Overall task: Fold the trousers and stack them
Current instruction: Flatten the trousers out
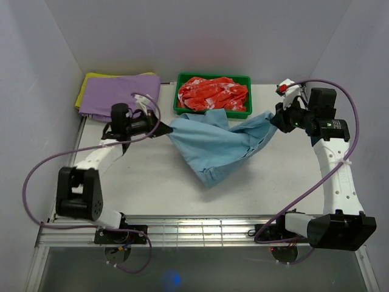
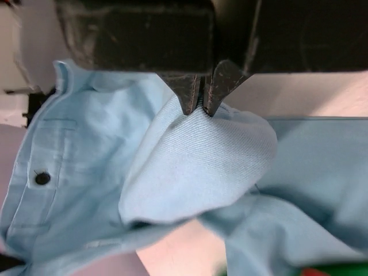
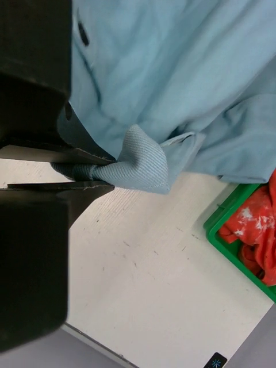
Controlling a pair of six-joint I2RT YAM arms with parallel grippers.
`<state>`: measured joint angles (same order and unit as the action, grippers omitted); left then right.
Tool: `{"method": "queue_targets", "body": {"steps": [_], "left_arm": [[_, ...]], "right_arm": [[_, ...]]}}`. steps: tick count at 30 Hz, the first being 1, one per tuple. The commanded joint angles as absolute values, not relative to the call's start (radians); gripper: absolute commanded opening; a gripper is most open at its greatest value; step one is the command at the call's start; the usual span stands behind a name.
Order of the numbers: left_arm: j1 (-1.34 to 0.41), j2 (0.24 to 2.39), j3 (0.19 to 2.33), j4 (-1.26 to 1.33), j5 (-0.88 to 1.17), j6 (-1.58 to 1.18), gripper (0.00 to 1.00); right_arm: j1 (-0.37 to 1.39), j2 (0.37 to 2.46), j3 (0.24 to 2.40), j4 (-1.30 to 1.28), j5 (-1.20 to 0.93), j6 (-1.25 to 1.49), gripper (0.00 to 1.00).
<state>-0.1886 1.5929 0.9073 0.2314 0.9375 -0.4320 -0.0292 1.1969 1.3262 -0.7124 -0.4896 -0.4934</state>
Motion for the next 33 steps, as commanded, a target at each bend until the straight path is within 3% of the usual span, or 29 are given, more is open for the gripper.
{"method": "queue_targets", "body": {"steps": [1,6,8,13,16,17,20,25,27,29,30,32,33], "left_arm": [[-0.084,1.298,0.919,-0.066,0.916,-0.211,0.00],[-0.072,1.002,0.946,-0.458,0.749,0.131,0.00],[-0.072,0.988,0.969,-0.662,0.724,0.262,0.00],[-0.089,0.999,0.977,-0.945,0.883,0.509,0.00],[-0.230,1.064,0.992,-0.927,0.878,0.514,0.00],[-0.370,1.090,0.994,-0.913,0.844,0.484,0.00],[-0.581,1.187,0.989,-0.816,0.747,0.419,0.00],[-0.685,1.371,1.104,-0.628,0.808,0.250,0.00],[-0.707,1.460,1.159,-0.572,0.808,0.143,0.27],[-0.704,1.509,1.267,-0.575,0.773,0.083,0.40],[-0.692,1.525,1.296,-0.587,0.750,0.060,0.46],[-0.608,1.510,1.328,-0.598,0.753,0.046,0.53],[-0.563,1.476,1.327,-0.598,0.753,0.043,0.62]], "right_arm": [[-0.041,1.160,1.379,-0.699,-0.436,-0.558,0.08],[-0.043,1.181,1.341,-0.718,-0.359,-0.600,0.08],[-0.044,1.198,1.310,-0.707,-0.282,-0.633,0.08],[-0.052,1.304,1.258,-0.620,-0.210,-0.663,0.08],[-0.061,1.409,1.278,-0.553,-0.169,-0.683,0.08],[-0.067,1.474,1.295,-0.548,-0.163,-0.698,0.08],[-0.083,1.595,1.395,-0.540,-0.134,-0.698,0.08],[-0.086,1.722,1.554,-0.540,-0.117,-0.638,0.09],[-0.084,1.764,1.624,-0.566,-0.115,-0.612,0.31],[-0.086,1.781,1.667,-0.641,-0.095,-0.609,0.52],[-0.089,1.767,1.660,-0.656,-0.083,-0.623,0.69],[-0.100,1.691,1.608,-0.664,-0.072,-0.652,0.79],[-0.116,1.663,1.580,-0.679,-0.074,-0.667,0.84]]}}
